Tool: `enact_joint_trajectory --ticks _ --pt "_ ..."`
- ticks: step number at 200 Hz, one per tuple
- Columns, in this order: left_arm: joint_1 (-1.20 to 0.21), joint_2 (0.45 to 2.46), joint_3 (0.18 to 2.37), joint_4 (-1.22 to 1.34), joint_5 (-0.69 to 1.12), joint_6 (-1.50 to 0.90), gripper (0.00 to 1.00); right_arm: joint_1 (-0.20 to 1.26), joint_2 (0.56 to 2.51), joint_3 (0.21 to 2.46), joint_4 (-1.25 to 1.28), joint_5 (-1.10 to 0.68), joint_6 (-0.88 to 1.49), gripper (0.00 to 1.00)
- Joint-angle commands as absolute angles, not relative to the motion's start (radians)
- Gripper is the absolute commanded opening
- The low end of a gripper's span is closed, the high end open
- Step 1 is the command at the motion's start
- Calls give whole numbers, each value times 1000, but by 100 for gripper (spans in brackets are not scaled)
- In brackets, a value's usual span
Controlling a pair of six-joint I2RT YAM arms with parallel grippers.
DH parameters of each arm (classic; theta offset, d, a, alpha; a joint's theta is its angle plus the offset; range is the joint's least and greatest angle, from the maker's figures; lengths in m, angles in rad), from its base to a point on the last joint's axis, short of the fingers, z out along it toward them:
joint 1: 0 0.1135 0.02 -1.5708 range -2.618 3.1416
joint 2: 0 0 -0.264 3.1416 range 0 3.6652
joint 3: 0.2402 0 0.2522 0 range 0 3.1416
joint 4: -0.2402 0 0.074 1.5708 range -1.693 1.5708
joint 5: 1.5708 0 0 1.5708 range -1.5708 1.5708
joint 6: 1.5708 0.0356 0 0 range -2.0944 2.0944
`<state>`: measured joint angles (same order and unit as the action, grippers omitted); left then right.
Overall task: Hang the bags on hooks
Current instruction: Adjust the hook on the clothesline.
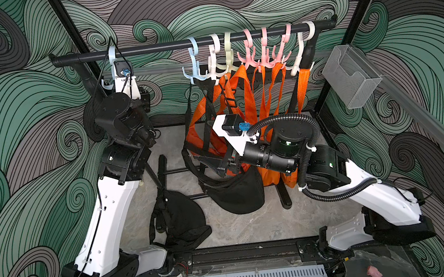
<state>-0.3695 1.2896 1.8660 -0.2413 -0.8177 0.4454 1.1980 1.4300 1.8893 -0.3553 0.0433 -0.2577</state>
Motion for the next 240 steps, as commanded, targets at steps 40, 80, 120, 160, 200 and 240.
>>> enact_joint_trajectory --ticks 40,80,120,160,200,240 --pt "-440 1319 1883 -325 -789 384 0 1210 1398 1876 -331 74 -290 92" --pt "-551 1364 1874 -303 -833 386 0 1213 1385 1860 -327 78 -290 92" --pt "-611 1404 1876 -294 -847 366 0 1216 1364 1838 -325 91 -291 92" --pt "-629 1406 1883 -316 -844 356 14 1216 1351 1827 -326 100 -295 92" --pt "-669 1322 1849 -371 -818 332 82 1216 1348 1812 -325 119 -299 93" --pt "-804 1249 1870 -427 -804 432 99 1215 1370 1803 -321 136 -299 94"
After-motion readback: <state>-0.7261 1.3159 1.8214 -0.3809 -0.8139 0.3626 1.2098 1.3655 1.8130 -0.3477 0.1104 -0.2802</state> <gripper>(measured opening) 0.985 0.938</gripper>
